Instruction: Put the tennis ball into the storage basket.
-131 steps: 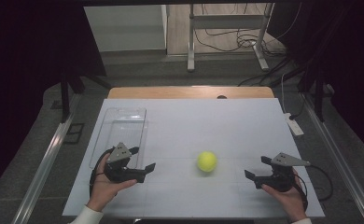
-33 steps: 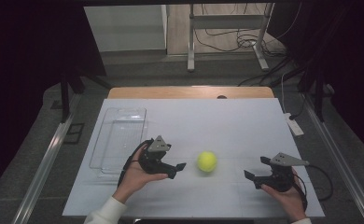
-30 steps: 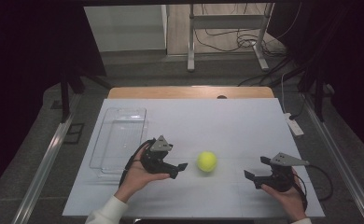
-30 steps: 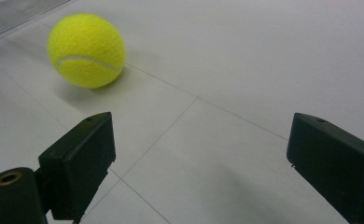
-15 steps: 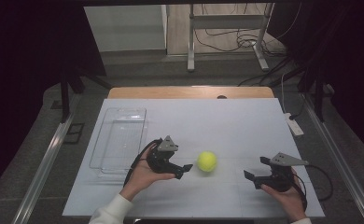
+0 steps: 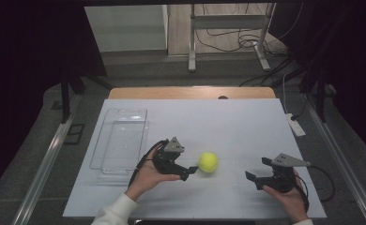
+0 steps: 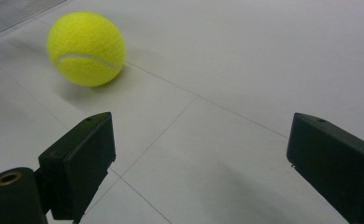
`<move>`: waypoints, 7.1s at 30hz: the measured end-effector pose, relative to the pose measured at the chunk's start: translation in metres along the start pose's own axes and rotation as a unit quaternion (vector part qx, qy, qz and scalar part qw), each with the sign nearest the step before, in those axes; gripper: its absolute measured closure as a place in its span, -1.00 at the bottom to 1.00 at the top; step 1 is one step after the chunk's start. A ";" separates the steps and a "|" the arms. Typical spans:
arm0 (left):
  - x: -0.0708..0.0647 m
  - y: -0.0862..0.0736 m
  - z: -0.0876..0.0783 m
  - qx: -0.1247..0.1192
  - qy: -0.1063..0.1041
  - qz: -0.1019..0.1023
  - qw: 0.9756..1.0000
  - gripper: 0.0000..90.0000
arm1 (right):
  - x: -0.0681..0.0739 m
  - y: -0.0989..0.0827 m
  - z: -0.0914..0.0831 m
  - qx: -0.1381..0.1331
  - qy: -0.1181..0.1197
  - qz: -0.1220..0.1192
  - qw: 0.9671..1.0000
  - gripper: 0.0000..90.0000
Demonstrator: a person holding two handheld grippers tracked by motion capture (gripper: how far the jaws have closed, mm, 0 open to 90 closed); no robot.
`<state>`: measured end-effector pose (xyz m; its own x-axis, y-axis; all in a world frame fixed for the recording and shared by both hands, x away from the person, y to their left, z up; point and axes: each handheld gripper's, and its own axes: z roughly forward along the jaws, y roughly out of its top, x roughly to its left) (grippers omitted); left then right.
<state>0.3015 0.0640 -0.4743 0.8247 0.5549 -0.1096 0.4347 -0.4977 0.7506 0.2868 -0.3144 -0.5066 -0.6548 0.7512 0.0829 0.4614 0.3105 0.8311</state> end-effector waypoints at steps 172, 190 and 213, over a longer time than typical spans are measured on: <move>-0.004 0.023 0.002 -0.006 0.013 0.024 1.000 -0.43 | -0.001 -0.002 -0.001 -0.002 -0.003 0.002 1.000 -0.81; 0.003 0.026 -0.020 -0.046 0.032 0.015 0.998 -0.43 | 0.000 -0.001 -0.002 -0.007 0.000 0.002 1.000 -0.81; 0.016 0.027 -0.048 -0.081 0.055 -0.003 0.995 -0.43 | 0.001 0.000 -0.004 -0.013 0.003 0.002 1.000 -0.81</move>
<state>0.3088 0.0916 -0.4241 0.7740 0.6313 -0.0493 0.3679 -0.3849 0.8465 0.2842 -0.3156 -0.5042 -0.6569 0.7486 0.0896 0.4484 0.2925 0.8446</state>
